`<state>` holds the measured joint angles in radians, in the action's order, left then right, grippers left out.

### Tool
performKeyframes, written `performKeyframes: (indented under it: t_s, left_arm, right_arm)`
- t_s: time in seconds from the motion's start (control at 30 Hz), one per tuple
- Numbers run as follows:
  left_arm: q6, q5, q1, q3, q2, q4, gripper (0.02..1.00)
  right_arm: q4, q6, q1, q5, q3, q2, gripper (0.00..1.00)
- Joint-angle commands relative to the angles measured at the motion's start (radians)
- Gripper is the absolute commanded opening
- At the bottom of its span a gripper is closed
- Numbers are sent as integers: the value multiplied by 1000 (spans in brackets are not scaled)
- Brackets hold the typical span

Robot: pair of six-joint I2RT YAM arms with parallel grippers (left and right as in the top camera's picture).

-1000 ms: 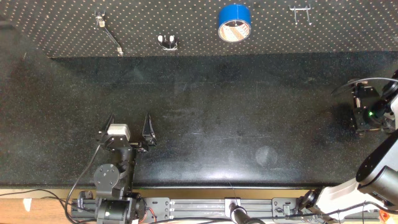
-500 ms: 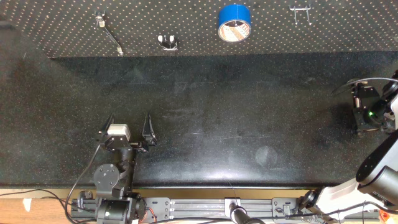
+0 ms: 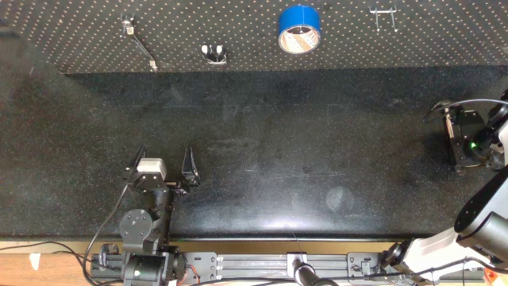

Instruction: Place Tools Onto Pegboard

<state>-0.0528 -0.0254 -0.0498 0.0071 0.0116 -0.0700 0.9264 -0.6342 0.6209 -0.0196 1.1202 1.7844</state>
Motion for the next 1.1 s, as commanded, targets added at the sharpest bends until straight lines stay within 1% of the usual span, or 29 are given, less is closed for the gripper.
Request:
performKeyframes:
  t_s: [0.03, 0.1, 0.2, 0.23, 0.27, 0.33, 0.37, 0.4, 0.43, 0.47, 0.57, 0.63, 0.7, 0.8, 0.83, 0.87, 0.9, 0.93, 0.97, 1.0, 1.03, 1.07, 1.1]
  left_arm:
    - [9, -15, -3, -2, -8, -5, 996]
    - [9, -15, -3, -2, -8, -5, 996]
    - [9, -15, -3, -2, -8, -5, 996]
    - [9, -15, -3, -2, -8, -5, 996]
    - [9, -15, -3, -2, -8, -5, 996]
    - [9, -15, -3, -2, -8, -5, 996]
    - [9, -15, -3, -2, -8, -5, 996]
    - [9, -15, -3, -2, -8, -5, 996]
    - [9, -15, -3, -2, -8, -5, 996]
    - [9, -15, -3, -2, -8, -5, 996]
    - [9, -15, -3, -2, -8, -5, 996]
    - [9, -15, -3, -2, -8, -5, 996]
    - [9, -15, -3, -2, -8, -5, 996]
    - [9, -15, -3, -2, -8, -5, 996]
    - [9, -15, -3, -2, -8, -5, 996]
    - [9, -15, -3, -2, -8, -5, 996]
    - [9, -15, -3, -2, -8, -5, 996]
    - [9, -15, -3, -2, -8, -5, 996]
    - [9, -15, -3, -2, -8, -5, 996]
    - [9, -15, -3, -2, -8, -5, 996]
    - [9, -15, -3, -2, -8, -5, 996]
    - [9, -15, -3, -2, -8, -5, 996]
    - [9, -15, -3, -2, -8, -5, 998]
  right_arm:
    - [-1, -7, 4, 5, -5, 33, 169]
    - [-1, -7, 4, 5, -5, 37, 169]
    - [-2, -7, 4, 5, -5, 45, 288]
    - [-2, -7, 4, 5, -5, 47, 297]
    - [-2, -7, 4, 5, -5, 49, 338]
    - [-6, -7, 4, 5, -5, 57, 338]
    - [-6, -7, 4, 5, -5, 60, 294]
    - [-8, -7, 4, 5, -5, 60, 145]
    - [-10, -7, 4, 5, -5, 60, 97]
    - [-14, -7, 4, 5, -5, 60, 80]
    - [-22, -6, 4, 15, -5, 52, 77]
    - [-40, 1, 4, 92, -5, 7, 75]
    - [-79, 55, 4, 215, -5, -63, 73]
    - [-126, 200, 2, 446, -5, -230, 73]
    - [-127, 226, -3, 493, -5, -267, 73]
    - [-153, 282, -43, 598, -5, -357, 73]
    - [-189, 328, -84, 615, -5, -402, 73]
    - [-237, 367, -139, 615, -5, -442, 73]
    - [-302, 418, -224, 610, -5, -483, 73]
    - [-355, 478, -321, 557, -5, -507, 73]
    - [-381, 516, -382, 502, -5, -518, 73]
    - [-403, 537, -441, 455, -5, -525, 73]
    - [-414, 542, -476, 435, -5, -526, 73]
